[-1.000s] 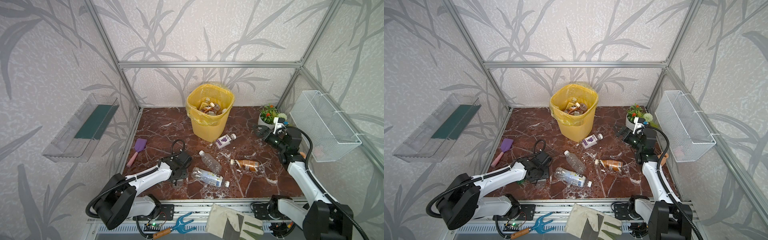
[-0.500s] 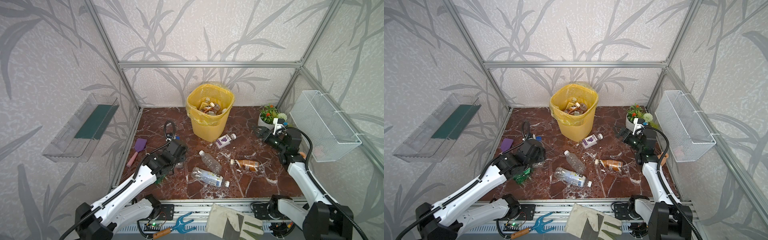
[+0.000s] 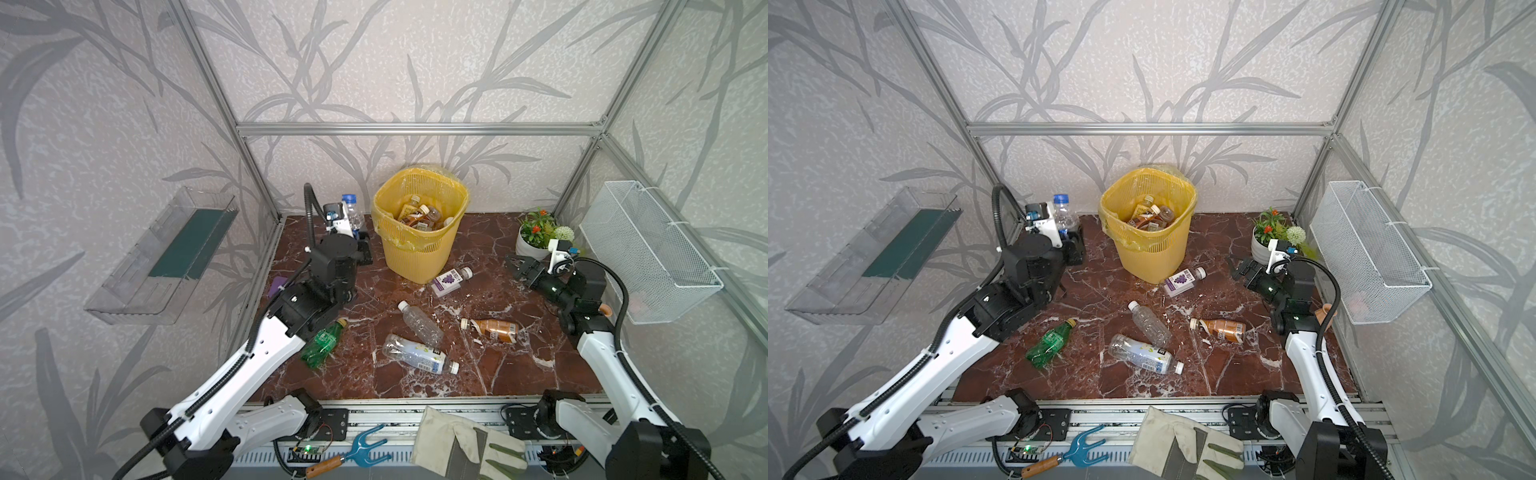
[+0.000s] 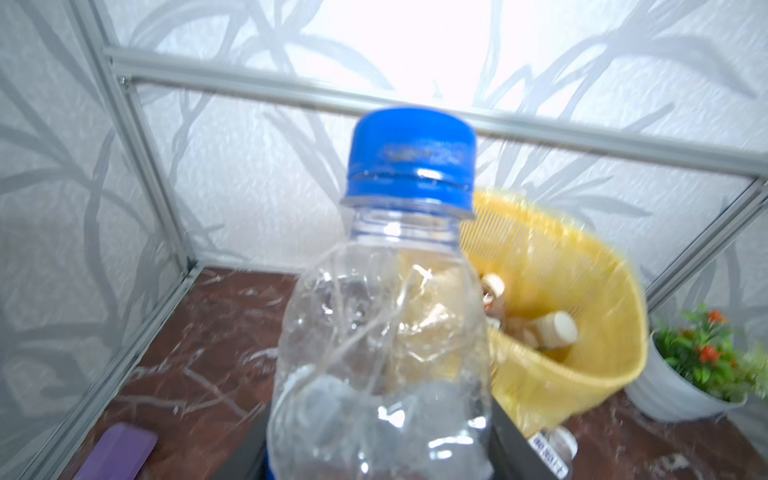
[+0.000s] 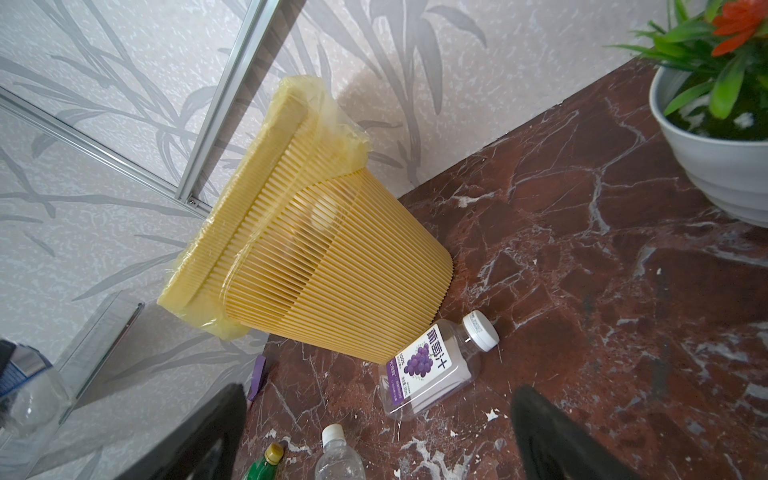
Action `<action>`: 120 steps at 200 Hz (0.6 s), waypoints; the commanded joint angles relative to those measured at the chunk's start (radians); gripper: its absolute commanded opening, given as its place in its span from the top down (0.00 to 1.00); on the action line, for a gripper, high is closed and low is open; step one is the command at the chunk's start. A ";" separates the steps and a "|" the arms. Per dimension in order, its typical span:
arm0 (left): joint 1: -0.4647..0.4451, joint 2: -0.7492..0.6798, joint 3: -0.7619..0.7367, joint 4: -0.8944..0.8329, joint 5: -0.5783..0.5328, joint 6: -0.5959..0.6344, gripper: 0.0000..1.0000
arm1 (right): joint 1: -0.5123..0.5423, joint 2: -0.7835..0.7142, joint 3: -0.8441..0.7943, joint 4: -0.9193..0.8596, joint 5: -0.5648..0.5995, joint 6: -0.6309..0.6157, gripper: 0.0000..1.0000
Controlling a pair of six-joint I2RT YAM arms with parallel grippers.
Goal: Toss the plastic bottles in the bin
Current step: 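Carry the Pepsi bottle over the yellow bin with the left gripper and release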
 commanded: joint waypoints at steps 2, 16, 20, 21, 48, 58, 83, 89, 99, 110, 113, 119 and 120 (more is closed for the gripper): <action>0.019 0.133 0.105 0.189 0.102 0.102 0.45 | -0.003 -0.027 -0.015 -0.016 0.006 -0.014 0.01; 0.046 0.257 0.206 0.226 0.196 0.077 0.44 | -0.003 -0.030 -0.017 -0.023 0.003 -0.014 0.01; 0.055 0.299 0.256 0.199 0.230 0.061 0.44 | -0.003 -0.031 -0.017 -0.025 0.002 -0.015 0.01; 0.059 0.310 0.270 0.189 0.234 0.057 0.44 | -0.004 -0.031 -0.016 -0.025 0.001 -0.015 0.01; 0.101 0.692 0.854 -0.360 0.430 -0.004 0.22 | -0.003 -0.051 0.011 -0.071 -0.005 -0.055 0.01; 0.102 0.848 1.128 -0.605 0.443 0.019 0.10 | -0.004 -0.061 0.030 -0.106 -0.003 -0.077 0.01; 0.099 1.103 1.656 -0.976 0.364 0.007 0.01 | -0.006 -0.082 0.051 -0.161 0.011 -0.110 0.01; 0.099 1.111 1.689 -0.988 0.364 0.010 0.01 | -0.006 -0.084 0.051 -0.162 0.015 -0.111 0.01; 0.094 1.085 1.661 -0.960 0.362 0.017 0.01 | -0.005 -0.084 0.047 -0.158 0.018 -0.107 0.01; 0.083 1.018 1.545 -0.882 0.351 0.038 0.01 | -0.007 -0.080 0.038 -0.146 0.015 -0.097 0.01; 0.079 0.993 1.498 -0.852 0.346 0.043 0.01 | -0.007 -0.079 0.034 -0.141 0.015 -0.092 0.01; 0.069 0.935 1.386 -0.779 0.335 0.053 0.01 | -0.006 -0.076 0.029 -0.130 0.014 -0.083 0.01; 0.068 0.924 1.364 -0.770 0.334 0.055 0.01 | -0.006 -0.076 0.027 -0.127 0.014 -0.081 0.01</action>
